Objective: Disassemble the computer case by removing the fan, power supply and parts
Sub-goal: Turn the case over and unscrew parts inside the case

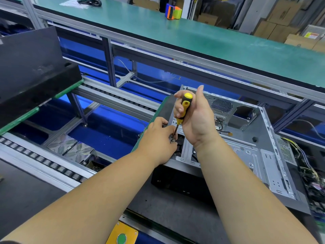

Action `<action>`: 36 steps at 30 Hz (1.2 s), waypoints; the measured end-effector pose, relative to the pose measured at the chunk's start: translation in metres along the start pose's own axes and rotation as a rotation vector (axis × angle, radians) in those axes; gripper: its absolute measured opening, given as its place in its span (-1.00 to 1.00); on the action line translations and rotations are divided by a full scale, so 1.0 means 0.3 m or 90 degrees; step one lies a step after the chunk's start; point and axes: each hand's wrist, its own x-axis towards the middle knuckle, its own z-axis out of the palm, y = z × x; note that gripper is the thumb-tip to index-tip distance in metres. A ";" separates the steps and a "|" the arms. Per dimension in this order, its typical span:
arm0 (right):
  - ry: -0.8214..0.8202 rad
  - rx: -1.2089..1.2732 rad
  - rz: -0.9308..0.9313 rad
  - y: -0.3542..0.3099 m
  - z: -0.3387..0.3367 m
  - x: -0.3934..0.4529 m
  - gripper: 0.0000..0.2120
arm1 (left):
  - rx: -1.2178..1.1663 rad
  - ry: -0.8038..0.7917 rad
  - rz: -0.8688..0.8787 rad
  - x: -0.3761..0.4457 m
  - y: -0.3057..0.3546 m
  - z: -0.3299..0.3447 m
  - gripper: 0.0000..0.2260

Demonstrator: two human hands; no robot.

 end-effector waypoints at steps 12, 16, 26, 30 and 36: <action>0.022 -0.084 -0.018 -0.018 -0.040 -0.008 -0.68 | -0.008 0.003 0.003 -0.001 -0.001 0.001 -0.76; 0.018 -0.049 -0.002 -0.019 -0.031 -0.004 -0.53 | -0.009 0.002 0.006 -0.002 0.001 -0.001 -0.75; 0.001 -0.011 -0.032 0.003 -0.020 0.003 -0.71 | -0.005 -0.008 0.005 -0.006 0.005 -0.011 -0.76; -0.011 -0.057 -0.035 0.009 -0.037 0.001 -0.76 | -0.004 -0.009 0.002 -0.004 0.006 -0.010 -0.79; -0.043 -0.078 -0.020 -0.001 -0.045 0.000 -0.69 | -0.011 -0.005 -0.003 -0.005 0.002 -0.007 -0.81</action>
